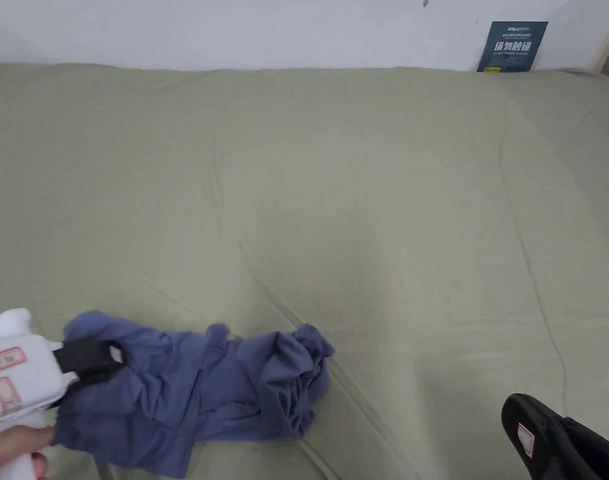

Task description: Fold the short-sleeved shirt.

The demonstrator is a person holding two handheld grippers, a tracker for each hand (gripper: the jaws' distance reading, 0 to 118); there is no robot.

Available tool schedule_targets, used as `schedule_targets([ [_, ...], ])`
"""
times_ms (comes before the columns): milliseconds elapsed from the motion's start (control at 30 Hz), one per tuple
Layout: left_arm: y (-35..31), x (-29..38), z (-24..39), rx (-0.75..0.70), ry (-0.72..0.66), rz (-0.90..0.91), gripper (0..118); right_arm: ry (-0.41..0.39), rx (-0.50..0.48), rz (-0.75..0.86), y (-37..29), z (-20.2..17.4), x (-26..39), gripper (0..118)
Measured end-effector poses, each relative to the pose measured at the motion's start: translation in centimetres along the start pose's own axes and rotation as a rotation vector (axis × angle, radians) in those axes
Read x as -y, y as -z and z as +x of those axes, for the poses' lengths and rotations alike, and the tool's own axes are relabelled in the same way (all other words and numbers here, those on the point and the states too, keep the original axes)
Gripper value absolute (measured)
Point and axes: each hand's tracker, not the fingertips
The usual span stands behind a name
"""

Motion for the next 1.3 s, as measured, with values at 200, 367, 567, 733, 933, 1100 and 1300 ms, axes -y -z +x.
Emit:
schedule_targets([
  [200, 4.8, 6.0, 9.5, 0.180, 0.093, -0.028, 13, 0.002, 0.002, 0.011, -0.8, 0.7, 0.3, 3],
  [367, 13.5, 10.4, 11.8, 0.132, 0.217, -0.174, 13, 0.014, 0.041, 0.023, -2.2, 2.0, 0.6, 3],
  [567, 9.0, 8.9, 11.2, 0.333, 0.211, -0.152, 98, 0.022, 0.067, 0.017, -2.6, 3.1, 0.9, 3],
  [733, 0.1, 4.8, 8.5, 0.535, 0.226, 0.093, 116, 0.028, 0.052, 0.005, -1.8, 3.0, 1.2, 3],
  [933, 3.3, 3.5, 3.8, 0.333, 0.216, -0.003, 65, 0.039, 0.017, -0.004, -1.3, 2.2, 1.3, 3],
  [1100, 10.4, 7.6, 5.2, 0.616, 0.135, -0.235, 17, 0.025, 0.026, -0.030, -0.8, 2.3, 1.5, 3],
  [1300, 19.1, 12.4, 9.8, 0.646, 0.136, -0.340, 17, 0.029, 0.058, -0.055, -0.7, 2.8, 1.4, 3],
])
